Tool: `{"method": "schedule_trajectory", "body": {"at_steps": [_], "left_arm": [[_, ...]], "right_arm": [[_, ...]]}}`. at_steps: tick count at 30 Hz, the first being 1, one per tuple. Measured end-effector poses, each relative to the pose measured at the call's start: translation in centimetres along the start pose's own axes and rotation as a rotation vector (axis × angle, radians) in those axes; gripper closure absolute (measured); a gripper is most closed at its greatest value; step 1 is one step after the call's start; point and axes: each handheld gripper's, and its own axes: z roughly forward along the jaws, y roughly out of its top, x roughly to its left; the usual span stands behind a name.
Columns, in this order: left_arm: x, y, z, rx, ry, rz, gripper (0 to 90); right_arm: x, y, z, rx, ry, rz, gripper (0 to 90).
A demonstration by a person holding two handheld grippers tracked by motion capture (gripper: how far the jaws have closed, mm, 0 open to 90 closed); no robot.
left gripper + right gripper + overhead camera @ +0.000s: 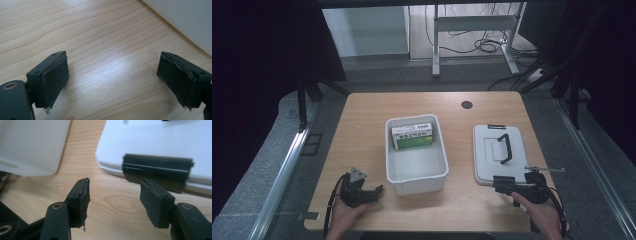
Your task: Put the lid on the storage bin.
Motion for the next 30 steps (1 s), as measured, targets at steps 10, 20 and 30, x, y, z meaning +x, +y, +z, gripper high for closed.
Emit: {"method": "schedule_trajectory", "body": {"at_steps": [10, 20, 30], "left_arm": [[-0.09, -0.23, -0.23, 0.000, -0.022, 0.023, 11.1], [-0.20, -0.32, -0.30, -0.001, -0.019, 0.018, 11.0], [-0.19, -0.33, -0.30, -0.001, -0.019, 0.018, 11.0]], "right_arm": [[0.57, -0.21, 0.54, 0.030, -0.022, -0.017, 41.1], [0.45, -0.22, 0.55, 0.039, -0.018, -0.030, 41.0], [0.72, -0.11, 0.69, 0.051, -0.016, -0.041, 40.1]]}}
